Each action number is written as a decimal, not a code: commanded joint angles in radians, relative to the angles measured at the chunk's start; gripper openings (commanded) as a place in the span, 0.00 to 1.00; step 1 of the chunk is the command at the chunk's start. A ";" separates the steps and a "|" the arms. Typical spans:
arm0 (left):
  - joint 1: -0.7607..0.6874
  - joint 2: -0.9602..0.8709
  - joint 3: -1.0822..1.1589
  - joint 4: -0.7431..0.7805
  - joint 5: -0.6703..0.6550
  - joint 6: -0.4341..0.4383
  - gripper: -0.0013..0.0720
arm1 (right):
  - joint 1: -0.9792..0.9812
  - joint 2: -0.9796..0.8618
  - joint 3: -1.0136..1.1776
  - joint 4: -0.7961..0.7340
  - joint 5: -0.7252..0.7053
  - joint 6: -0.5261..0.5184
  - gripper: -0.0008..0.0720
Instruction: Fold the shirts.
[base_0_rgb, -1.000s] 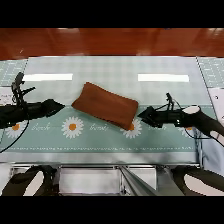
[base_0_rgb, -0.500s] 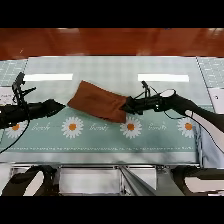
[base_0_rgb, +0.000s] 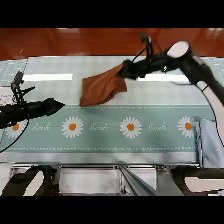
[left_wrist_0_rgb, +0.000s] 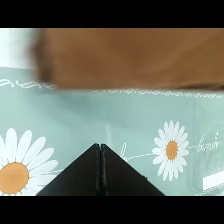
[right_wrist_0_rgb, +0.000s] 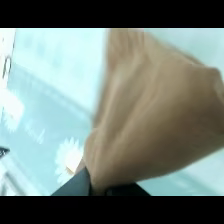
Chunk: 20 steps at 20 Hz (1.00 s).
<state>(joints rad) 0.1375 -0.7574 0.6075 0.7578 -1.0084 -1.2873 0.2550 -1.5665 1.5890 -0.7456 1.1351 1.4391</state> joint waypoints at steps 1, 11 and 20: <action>-0.001 0.000 0.000 0.000 0.003 0.000 0.05 | -0.084 0.001 0.258 -0.158 0.182 0.097 0.05; -0.001 -0.001 0.000 0.001 0.003 0.001 0.05 | -0.658 0.172 0.359 -0.156 0.419 0.160 0.05; -0.001 -0.001 0.000 0.001 0.019 0.001 0.05 | -1.062 0.236 0.341 -0.302 0.723 0.164 0.05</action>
<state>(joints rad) 0.1375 -0.7574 0.6075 0.7582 -1.0019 -1.2865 -0.7097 -1.3499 1.9419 -0.9630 1.7546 1.5944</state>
